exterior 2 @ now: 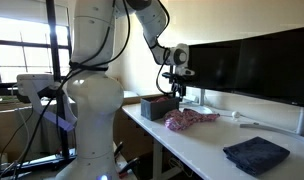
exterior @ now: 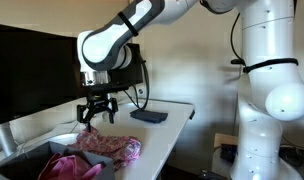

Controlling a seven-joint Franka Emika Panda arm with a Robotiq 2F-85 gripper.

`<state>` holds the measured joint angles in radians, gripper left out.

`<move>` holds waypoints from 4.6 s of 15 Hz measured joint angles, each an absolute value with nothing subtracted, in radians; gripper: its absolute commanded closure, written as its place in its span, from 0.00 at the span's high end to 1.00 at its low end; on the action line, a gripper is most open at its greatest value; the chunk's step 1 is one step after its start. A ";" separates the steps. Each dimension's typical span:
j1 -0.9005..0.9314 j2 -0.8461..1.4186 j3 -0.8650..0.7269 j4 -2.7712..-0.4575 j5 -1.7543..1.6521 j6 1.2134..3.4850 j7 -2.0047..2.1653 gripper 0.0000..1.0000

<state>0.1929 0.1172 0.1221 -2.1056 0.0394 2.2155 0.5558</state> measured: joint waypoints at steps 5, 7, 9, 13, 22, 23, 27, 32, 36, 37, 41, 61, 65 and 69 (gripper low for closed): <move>0.186 0.159 0.119 -2.112 0.044 2.195 0.419 1.00; 0.186 0.180 0.117 -2.113 0.044 2.194 0.401 1.00; 0.186 0.193 0.116 -2.112 0.044 2.194 0.397 1.00; 0.187 0.194 0.116 -2.109 0.043 2.195 0.397 1.00; 0.187 0.194 0.103 -2.124 0.043 2.205 0.398 1.00; 0.187 0.194 0.102 -2.130 0.043 2.211 0.398 1.00; 0.187 0.195 0.101 -2.161 0.043 2.258 0.398 1.00; 0.185 0.215 0.096 -2.181 0.043 2.296 0.398 1.00; 0.185 0.264 0.088 -2.169 0.044 2.303 0.398 1.00; 0.185 0.283 0.088 -2.159 0.046 2.303 0.396 1.00; 0.187 0.365 0.094 -2.098 0.052 2.303 0.383 0.73; 0.150 0.415 0.131 -2.002 0.316 2.287 0.255 0.12; 0.150 0.364 0.130 -2.005 0.316 2.285 0.255 0.13; 0.159 0.298 0.127 -2.004 0.296 2.255 0.279 0.12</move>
